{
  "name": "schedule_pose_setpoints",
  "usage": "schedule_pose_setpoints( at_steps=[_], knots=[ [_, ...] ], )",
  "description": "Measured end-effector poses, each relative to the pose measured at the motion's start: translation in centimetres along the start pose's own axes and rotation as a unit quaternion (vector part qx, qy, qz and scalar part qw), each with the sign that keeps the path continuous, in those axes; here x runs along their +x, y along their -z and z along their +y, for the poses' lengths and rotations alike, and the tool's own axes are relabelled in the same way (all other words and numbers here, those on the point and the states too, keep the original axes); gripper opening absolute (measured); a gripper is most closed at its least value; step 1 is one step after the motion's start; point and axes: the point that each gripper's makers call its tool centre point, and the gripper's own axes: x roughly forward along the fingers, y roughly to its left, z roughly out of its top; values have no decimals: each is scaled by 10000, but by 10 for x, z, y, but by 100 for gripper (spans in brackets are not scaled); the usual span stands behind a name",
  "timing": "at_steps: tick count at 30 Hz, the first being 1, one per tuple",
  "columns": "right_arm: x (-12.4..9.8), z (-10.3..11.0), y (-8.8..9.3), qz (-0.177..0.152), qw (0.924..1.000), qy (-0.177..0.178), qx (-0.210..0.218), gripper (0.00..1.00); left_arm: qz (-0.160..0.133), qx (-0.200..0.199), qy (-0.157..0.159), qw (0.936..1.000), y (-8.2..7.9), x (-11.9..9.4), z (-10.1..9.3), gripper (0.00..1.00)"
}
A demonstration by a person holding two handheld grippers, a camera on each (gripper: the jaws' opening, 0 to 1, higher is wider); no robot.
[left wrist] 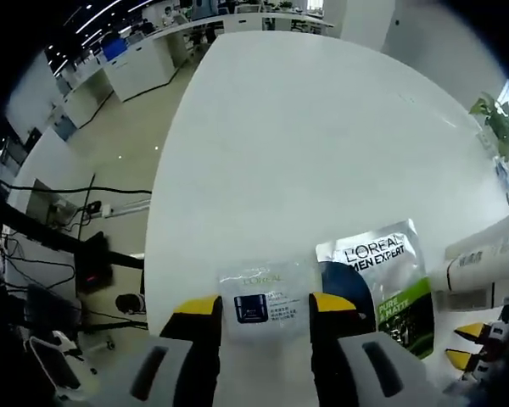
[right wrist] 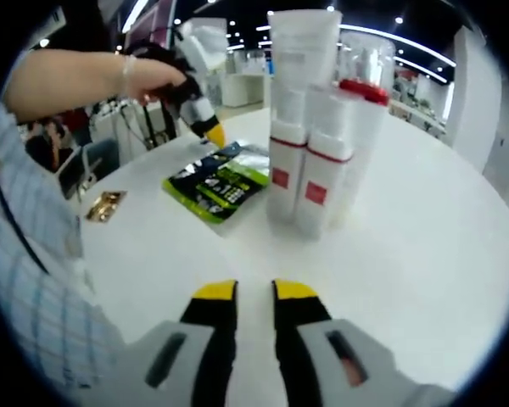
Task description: Arrange the skincare products in the storage area until every visible bottle or jar stands upright without overlapping.
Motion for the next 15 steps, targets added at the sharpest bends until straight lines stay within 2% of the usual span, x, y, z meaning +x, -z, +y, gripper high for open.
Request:
schedule_pose_setpoints(
  at_steps=[15],
  knots=[
    [-3, -2, 2, 2, 10000, -41, -57, 14, -57, -231, -26, 9997, 4, -2, 1, 42]
  ],
)
